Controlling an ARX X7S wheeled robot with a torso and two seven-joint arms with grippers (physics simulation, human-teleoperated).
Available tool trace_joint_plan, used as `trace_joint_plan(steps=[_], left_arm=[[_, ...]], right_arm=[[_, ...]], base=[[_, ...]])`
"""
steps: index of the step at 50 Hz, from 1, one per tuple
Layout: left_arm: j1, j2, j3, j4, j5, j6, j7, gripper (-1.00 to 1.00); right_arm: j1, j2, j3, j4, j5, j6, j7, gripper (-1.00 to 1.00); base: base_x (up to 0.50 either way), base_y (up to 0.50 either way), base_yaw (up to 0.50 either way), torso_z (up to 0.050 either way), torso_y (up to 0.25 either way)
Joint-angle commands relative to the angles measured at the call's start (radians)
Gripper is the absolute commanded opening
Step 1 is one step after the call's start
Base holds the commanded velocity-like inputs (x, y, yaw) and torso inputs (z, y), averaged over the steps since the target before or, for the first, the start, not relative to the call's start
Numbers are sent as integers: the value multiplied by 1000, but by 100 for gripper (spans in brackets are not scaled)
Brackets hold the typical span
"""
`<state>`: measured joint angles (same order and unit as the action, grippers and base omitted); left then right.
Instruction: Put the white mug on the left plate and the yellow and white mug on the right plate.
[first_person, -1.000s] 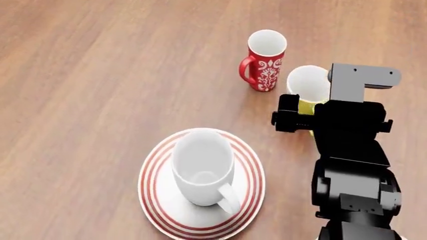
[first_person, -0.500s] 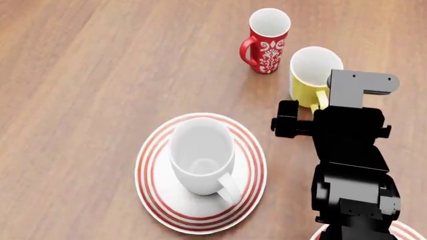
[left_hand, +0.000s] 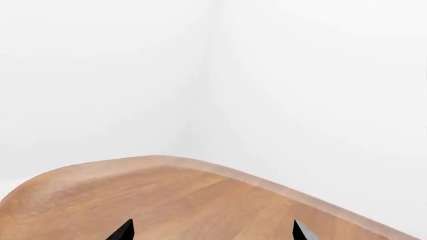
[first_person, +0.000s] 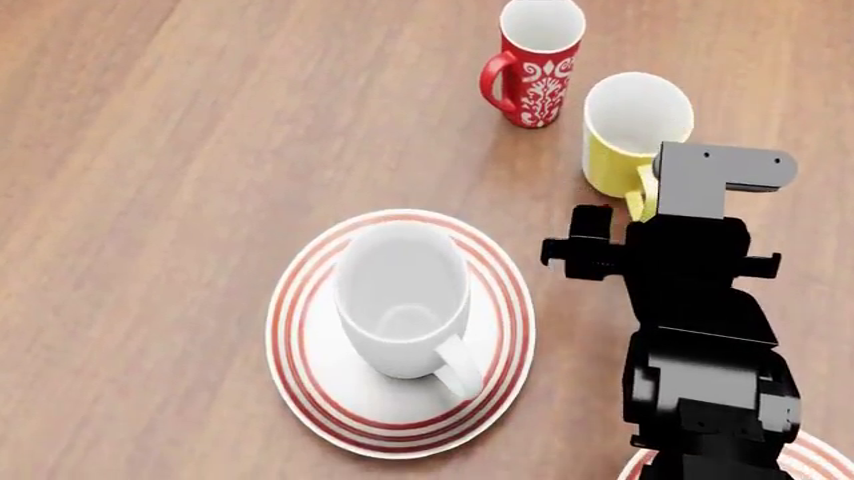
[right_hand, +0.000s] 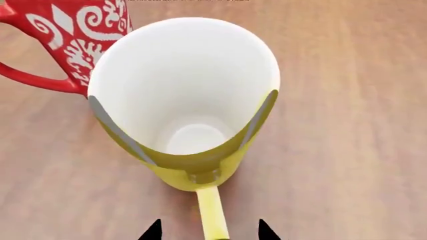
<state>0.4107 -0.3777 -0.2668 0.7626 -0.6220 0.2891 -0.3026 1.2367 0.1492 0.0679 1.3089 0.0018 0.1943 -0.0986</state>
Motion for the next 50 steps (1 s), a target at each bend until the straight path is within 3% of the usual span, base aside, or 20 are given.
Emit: trace_joint_plan(steps=[1,22,39,50], left_arm=[[-1,-1,7,-5,-6,4,3,100],[-4,-9,9,-3,-8,4,-3,100],[-9,-15,12,-4,-8,1,-9,100],[-9,-17,16,-7,-8,1,-9,100]], right_arm=[[-3,0,6,0,4,-12,-13,-100],[-7,-4,23,0,5,-238,-9,-100],[-24,-7,80,-10,52,-450,-111,-100],[-163,-6,92,-298,68,-305,-82,-100]], base=[[0,0,0,0,0],[0,0,0,0,0],[0,0,0,0,0],[0,0,0,0,0]])
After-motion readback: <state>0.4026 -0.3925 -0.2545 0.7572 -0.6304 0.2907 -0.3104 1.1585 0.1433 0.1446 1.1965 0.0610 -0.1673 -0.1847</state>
